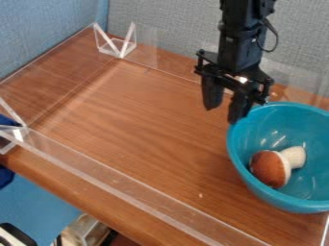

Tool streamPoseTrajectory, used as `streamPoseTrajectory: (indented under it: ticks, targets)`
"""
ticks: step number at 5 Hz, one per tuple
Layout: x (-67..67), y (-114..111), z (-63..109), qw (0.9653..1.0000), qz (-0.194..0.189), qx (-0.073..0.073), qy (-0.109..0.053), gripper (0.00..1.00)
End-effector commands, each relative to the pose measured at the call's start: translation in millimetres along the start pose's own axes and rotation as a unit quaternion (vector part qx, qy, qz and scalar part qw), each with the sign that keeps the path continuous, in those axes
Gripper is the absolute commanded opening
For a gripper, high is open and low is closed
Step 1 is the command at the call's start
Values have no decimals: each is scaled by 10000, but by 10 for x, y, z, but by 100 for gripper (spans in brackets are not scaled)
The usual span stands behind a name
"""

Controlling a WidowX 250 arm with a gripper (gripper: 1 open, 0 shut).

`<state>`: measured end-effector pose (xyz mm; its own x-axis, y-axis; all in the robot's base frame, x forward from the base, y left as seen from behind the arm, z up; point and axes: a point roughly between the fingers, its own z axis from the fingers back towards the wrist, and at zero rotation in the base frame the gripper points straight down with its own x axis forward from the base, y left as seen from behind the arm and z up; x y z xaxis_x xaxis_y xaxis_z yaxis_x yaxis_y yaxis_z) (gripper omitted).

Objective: Put the mushroom in the blue bowl

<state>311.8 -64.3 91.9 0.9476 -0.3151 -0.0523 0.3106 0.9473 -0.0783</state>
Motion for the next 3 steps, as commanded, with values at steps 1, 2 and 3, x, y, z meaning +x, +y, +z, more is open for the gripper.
streamPoseTrajectory:
  ticks: [1, 2, 3]
  targets:
    - [93, -64, 306, 9990, -107, 67, -430, 0]
    - [31, -73, 325, 9981, -440, 66, -437, 100]
    - [28, -50, 265, 9963, -771, 34, -381, 0]
